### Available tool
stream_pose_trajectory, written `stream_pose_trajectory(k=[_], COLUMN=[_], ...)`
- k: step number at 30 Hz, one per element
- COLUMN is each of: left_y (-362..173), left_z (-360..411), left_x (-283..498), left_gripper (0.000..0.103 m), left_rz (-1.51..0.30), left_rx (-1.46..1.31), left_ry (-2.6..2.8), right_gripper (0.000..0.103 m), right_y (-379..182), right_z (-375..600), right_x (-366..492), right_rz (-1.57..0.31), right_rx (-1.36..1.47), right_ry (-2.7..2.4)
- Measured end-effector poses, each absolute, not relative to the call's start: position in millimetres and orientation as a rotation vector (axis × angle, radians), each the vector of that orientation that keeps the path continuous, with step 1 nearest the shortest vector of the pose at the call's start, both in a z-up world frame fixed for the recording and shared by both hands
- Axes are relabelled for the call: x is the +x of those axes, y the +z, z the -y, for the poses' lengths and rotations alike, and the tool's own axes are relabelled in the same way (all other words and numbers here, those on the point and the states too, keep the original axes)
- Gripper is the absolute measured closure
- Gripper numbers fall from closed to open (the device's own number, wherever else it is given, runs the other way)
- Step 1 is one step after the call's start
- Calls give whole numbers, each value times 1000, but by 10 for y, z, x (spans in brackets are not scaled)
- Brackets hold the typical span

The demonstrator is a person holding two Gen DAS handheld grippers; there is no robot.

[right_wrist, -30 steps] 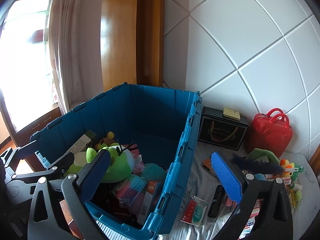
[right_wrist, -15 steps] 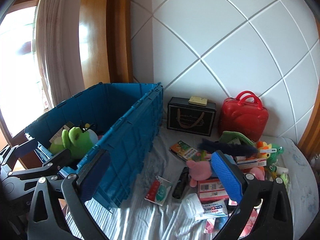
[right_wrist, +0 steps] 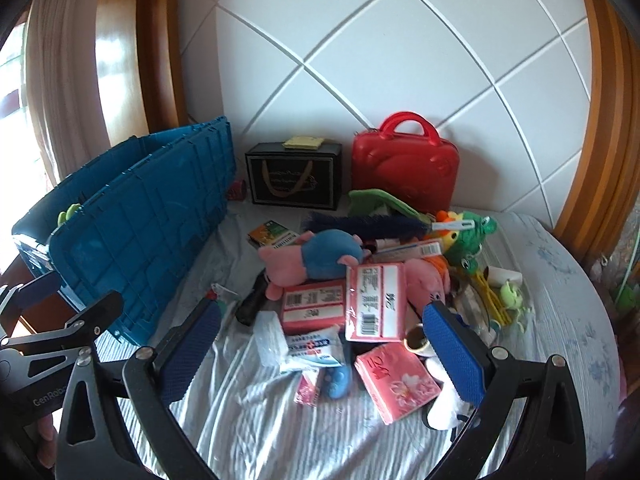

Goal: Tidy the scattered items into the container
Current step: 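Withdraw both grippers from the crate and move back over the pile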

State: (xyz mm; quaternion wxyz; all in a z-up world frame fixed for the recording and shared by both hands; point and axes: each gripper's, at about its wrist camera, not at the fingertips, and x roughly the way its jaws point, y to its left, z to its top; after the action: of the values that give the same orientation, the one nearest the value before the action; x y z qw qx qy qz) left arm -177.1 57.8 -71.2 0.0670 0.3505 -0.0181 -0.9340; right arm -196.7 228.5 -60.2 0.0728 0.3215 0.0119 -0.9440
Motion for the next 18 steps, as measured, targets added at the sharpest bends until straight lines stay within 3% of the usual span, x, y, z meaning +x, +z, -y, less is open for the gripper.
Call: stream_pose_trajectory(k=[18], left_y=[-1405], left_z=[-1412], left_x=[-2517], left_gripper=[9], left_rz=[170], left_rx=[1353], left_ry=[-2915], right_gripper=[0], right_y=[-1305], right_z=[-3493], right_x=[-2245], right_rz=[135], right_rx=[1312], right_ry=[-2982])
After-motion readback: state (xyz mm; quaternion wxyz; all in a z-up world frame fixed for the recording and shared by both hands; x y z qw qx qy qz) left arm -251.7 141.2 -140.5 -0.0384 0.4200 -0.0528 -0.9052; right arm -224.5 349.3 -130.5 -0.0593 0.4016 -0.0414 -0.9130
